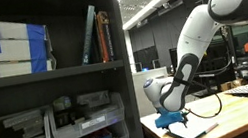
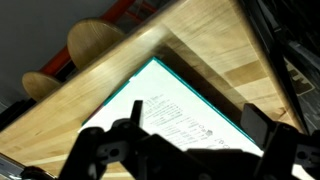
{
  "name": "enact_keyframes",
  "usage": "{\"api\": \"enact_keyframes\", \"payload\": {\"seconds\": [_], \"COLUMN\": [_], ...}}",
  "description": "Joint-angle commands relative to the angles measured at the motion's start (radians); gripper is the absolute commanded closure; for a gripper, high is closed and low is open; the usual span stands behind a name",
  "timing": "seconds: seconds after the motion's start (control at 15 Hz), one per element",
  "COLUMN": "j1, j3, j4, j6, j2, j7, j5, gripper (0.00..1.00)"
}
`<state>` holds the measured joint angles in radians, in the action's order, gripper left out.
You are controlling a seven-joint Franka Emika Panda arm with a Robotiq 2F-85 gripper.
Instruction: Close the book.
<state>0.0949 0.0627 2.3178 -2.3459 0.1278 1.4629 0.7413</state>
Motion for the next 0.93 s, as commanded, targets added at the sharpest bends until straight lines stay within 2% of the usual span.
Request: {"api": "enact_keyframes", "payload": {"seconds": [0.0,0.67,0.73,0.8,0.87], "j1": [-0.019,-0.020,-0.022,-0.025,-0.025], "j3": [0.023,0.030,0.026,0.040,0.041], "j4": [-0.039,-0.078,-0.080,-0.068,-0.068], "j6": [0.059,0.211,0.228,0.194,0.194], "j2": [0.033,0.057,0.058,0.059,0.059], "j7": [-0.047,-0.313,-0.388,-0.320,-0.329], "j5": [-0.022,-0.097,-0.127,-0.093,-0.099], "gripper": [0.00,0.00,0.00,0.00,0.00]}}
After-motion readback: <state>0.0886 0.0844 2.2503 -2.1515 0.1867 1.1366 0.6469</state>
